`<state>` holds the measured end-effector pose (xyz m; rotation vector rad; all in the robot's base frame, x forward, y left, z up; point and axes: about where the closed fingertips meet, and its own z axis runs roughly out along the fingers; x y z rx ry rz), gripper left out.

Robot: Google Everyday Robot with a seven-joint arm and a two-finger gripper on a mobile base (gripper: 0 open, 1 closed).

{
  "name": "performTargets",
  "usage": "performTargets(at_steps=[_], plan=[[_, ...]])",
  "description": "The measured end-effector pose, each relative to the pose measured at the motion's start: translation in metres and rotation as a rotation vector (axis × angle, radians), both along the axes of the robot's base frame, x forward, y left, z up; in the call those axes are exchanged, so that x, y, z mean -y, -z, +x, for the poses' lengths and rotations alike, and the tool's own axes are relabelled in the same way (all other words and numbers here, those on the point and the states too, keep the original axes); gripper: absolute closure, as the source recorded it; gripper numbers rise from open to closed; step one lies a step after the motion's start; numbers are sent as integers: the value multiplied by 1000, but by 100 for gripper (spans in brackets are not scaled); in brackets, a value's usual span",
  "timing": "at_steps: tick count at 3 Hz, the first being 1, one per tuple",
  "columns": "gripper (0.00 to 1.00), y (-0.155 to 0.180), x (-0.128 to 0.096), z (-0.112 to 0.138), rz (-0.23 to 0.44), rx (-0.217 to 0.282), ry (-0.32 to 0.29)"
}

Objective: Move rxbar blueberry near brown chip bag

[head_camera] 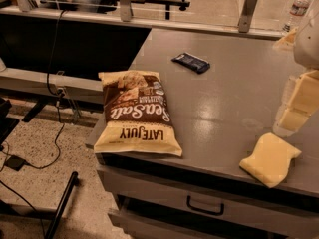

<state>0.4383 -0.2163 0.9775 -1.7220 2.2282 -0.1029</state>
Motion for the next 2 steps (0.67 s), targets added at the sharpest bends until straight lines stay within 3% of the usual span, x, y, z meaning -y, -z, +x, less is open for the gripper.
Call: performTargets(at_steps=[1,2], plan=[[0,0,0,0,0,0,0],[0,-1,5,46,20,32,4]])
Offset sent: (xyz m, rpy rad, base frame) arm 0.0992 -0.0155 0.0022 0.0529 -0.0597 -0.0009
